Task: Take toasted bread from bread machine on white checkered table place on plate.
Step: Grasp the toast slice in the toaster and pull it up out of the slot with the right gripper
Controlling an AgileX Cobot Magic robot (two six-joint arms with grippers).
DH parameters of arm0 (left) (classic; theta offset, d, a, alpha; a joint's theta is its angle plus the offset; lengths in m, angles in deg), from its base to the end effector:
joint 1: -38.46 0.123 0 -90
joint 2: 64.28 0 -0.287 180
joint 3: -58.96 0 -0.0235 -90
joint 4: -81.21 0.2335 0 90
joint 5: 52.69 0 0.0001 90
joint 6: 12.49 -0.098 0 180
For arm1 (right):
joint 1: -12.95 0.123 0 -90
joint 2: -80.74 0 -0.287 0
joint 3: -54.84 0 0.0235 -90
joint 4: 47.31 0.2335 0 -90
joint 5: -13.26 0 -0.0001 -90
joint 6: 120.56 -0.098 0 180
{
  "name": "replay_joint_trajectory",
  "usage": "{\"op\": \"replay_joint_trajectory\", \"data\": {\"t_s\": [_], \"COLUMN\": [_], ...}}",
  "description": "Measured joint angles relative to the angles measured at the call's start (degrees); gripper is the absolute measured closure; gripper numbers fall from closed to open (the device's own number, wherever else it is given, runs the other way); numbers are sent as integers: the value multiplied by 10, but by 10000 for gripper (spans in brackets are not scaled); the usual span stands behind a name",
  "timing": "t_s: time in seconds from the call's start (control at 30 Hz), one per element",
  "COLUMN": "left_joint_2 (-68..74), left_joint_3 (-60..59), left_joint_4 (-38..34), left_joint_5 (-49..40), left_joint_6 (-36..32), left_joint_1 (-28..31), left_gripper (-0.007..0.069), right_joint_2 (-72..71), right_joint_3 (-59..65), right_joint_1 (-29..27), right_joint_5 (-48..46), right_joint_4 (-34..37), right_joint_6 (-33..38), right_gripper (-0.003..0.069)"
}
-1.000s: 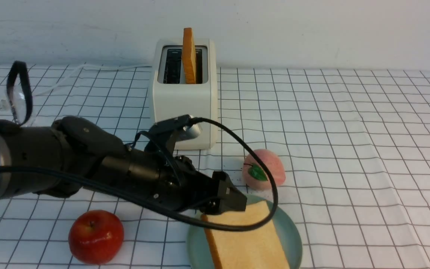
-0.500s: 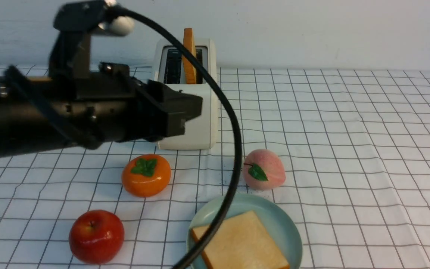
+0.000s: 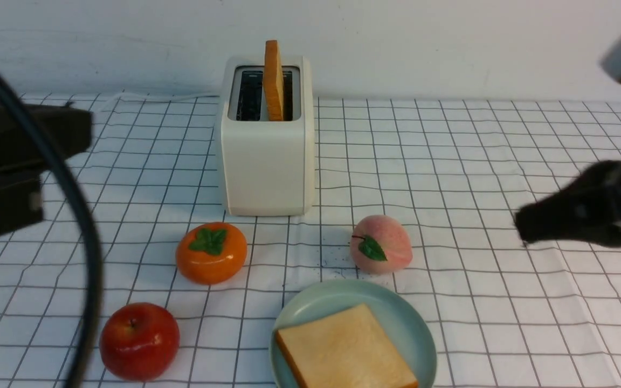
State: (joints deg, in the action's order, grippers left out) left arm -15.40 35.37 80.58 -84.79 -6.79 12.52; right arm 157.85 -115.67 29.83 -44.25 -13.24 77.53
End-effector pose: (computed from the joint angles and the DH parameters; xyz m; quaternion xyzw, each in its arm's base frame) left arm 0.1092 -0.0537 0.4072 0.1371 0.7791 -0.1717 0.5871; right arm 0.2011 0.1094 0.3748 -0.2031 0.8897 0.2804 0.2976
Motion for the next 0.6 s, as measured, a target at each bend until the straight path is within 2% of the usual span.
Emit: {"op": "replay_joint_trajectory", "data": {"t_s": [0.03,0.07,0.13,0.23,0.37,0.5,0.6], "left_joint_2": [-4,-18,-36,-63,-87,-99,-99], "left_joint_3": [0,0,0,0,0,0,0], "left_joint_4": [19,78,142,191,199,199,172], "left_joint_5": [-4,-18,-36,-57,-65,-65,-65], "left_joint_6": [20,83,154,217,231,228,205], "left_joint_1": [0,0,0,0,0,0,0], "left_gripper": [638,638,638,638,638,638,638], "right_joint_2": [10,47,96,181,258,348,412], "right_joint_3": [-14,-49,-95,-185,-284,-378,-446], "right_joint_1": [13,58,113,169,190,193,193], "right_joint_5": [4,17,38,75,109,140,155], "right_joint_4": [-8,-41,-100,-189,-249,-272,-278], "right_joint_6": [-6,-33,-74,-156,-231,-269,-275], "right_gripper": [657,657,657,649,612,508,384]}}
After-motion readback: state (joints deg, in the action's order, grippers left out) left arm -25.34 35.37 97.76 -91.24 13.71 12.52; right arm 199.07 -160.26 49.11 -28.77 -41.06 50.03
